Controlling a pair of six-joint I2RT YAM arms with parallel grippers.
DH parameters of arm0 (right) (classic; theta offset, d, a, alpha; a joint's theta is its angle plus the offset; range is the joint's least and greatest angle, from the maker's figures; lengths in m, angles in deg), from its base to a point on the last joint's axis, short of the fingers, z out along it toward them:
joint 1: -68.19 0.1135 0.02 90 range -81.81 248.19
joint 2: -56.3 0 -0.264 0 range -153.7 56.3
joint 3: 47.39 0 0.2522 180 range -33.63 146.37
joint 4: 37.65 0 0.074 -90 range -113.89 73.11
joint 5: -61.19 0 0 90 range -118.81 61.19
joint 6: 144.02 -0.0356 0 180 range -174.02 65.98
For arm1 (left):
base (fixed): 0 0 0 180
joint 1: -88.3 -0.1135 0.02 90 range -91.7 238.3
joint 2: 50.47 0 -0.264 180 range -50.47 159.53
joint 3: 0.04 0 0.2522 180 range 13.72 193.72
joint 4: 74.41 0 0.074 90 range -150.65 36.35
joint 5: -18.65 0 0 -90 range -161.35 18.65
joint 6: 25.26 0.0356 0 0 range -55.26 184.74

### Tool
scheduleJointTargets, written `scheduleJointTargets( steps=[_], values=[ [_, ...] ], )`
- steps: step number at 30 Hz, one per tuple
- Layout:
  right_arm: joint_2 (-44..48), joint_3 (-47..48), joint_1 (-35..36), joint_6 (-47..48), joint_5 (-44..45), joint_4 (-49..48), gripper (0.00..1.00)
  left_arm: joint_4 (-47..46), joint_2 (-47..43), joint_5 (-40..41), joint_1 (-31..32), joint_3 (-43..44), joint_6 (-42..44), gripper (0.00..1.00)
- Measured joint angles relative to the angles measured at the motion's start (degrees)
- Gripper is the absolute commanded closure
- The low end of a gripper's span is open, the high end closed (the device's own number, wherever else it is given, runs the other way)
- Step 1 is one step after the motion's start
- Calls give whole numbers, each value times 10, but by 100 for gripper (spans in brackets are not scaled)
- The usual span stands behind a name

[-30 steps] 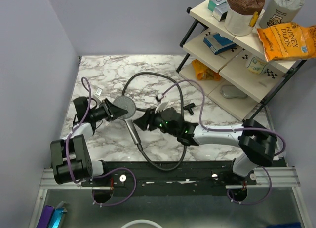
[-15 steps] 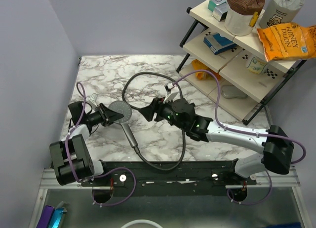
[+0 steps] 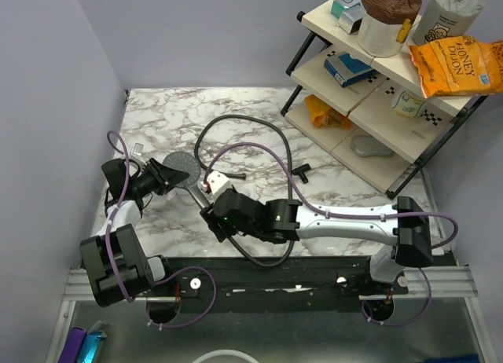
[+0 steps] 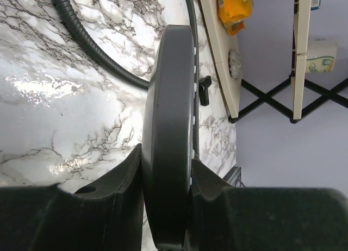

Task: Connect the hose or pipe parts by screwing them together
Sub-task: Install the bathroom fixture on the pipeline.

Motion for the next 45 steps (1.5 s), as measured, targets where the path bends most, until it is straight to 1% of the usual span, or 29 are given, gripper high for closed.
scheduleJointTargets(
  steps=[5, 10, 19, 25, 28, 29, 31, 32, 37, 38, 40, 41, 45],
  values=[
    [-49, 49, 26, 20, 50, 67, 30, 10, -9, 20, 1, 7, -4, 100],
    [-106, 103, 41, 28, 100, 123, 30, 22, -13, 24, 1, 7, -5, 100],
    [-158, 119, 50, 36, 116, 144, 31, 30, -20, 24, 1, 7, -5, 100],
    [-174, 120, 50, 36, 117, 143, 35, 32, -25, 24, 1, 7, -5, 100],
    [-181, 122, 50, 36, 118, 139, 40, 32, -30, 24, 1, 7, -6, 100],
    [-184, 123, 50, 37, 118, 137, 44, 32, -31, 24, 1, 7, -7, 100],
    [-188, 124, 50, 37, 120, 131, 48, 32, -33, 24, 1, 7, -7, 100],
    [-193, 124, 50, 38, 122, 130, 53, 32, -35, 24, 1, 7, -7, 100],
    [-197, 123, 50, 40, 137, 123, 62, 22, -40, 22, 1, 4, -7, 100],
    [-197, 123, 50, 41, 140, 120, 65, 19, -41, 22, 1, 3, -8, 100],
    [-197, 123, 49, 42, 142, 117, 69, 13, -42, 22, 5, 0, -9, 100],
    [-197, 123, 47, 41, 143, 117, 73, 9, -43, 22, 6, -1, -11, 100],
    [-193, 112, 40, 44, 142, 103, 78, -9, -43, 23, 10, -2, -16, 100]
  ],
)
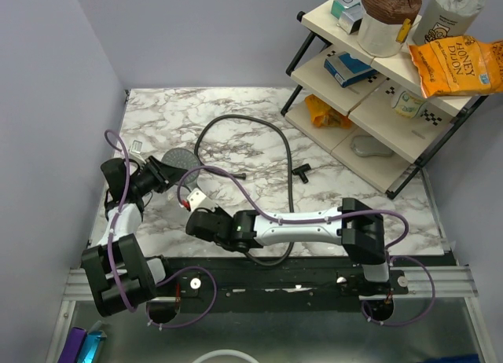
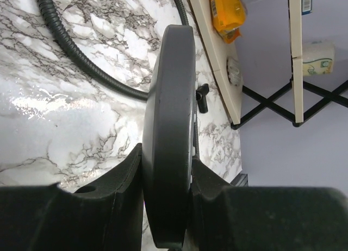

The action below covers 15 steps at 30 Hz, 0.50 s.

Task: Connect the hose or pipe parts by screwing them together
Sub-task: Install the bathroom fixture on the pipeline.

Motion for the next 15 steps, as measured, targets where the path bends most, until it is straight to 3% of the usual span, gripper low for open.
scheduleJointTargets(
  steps=[6, 15],
  values=[
    [41, -58, -20, 6, -49, -59, 82, -30, 0, -1, 9, -7, -17, 100],
    [110, -140, -73, -2, -214, -151, 85, -65, 0, 0, 11, -14, -60, 100]
  ],
)
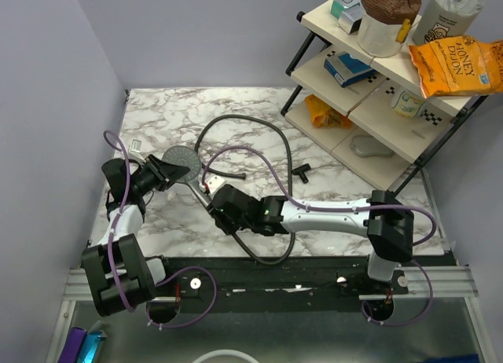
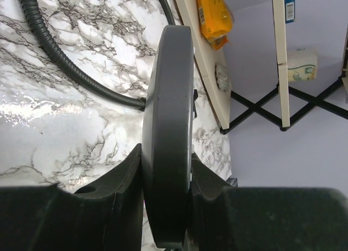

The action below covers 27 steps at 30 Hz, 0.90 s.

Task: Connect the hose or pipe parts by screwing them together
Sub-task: Install the bathroom fixture on the pipeline.

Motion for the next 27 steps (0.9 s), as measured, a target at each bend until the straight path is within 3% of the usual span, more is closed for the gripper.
scheduleJointTargets(
  steps=[5, 14, 19, 22, 23, 27],
  values=[
    [14, -48, -36, -37, -96, -70, 85, -14, 0, 0, 0, -2, -2, 100],
    [23, -168, -121, -181, -342, -306, 84, -43, -4, -4, 0, -7, -27, 100],
    [-37, -191, -139, -291, -448, -464, 75, -60, -4, -5, 0, -7, -31, 100],
    [-72, -207, -144, -351, -483, -567, 55, -64, -6, -9, 0, -7, -30, 100],
    [-80, -212, -146, -365, -491, -598, 39, -65, -7, -13, 1, -8, -31, 100],
    [-89, -236, -152, -409, -518, -698, 15, -69, -10, -20, 5, -9, -32, 100]
  ],
)
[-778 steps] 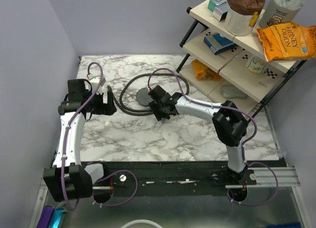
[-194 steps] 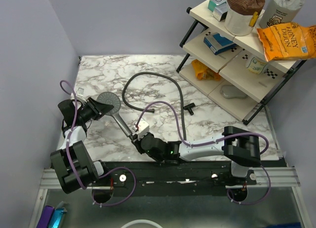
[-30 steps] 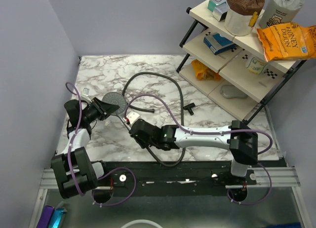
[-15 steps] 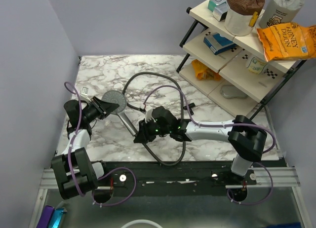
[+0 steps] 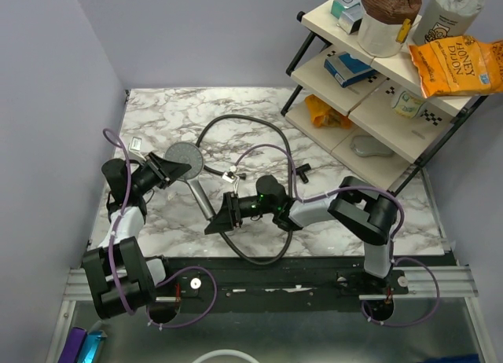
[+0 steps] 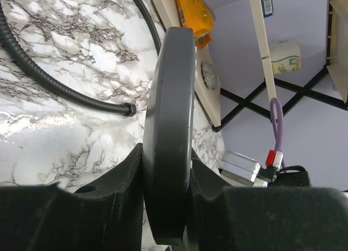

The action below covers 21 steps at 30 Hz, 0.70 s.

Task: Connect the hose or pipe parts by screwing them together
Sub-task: Install the bathroom fixture on the pipeline.

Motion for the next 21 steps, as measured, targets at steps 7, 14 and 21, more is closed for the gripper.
scheduleJointTargets(
  steps=[7, 14, 21],
  values=[
    [64, -7, -28, 60, 38, 93, 0, 20, -3, -24, -1, -8, -7, 100],
    [170, 118, -20, 228, 199, 441, 0, 63, -18, -20, -16, -8, 16, 100],
    [193, 247, 89, 356, 398, 675, 15, 121, -26, 11, -32, -7, 53, 100]
  ],
)
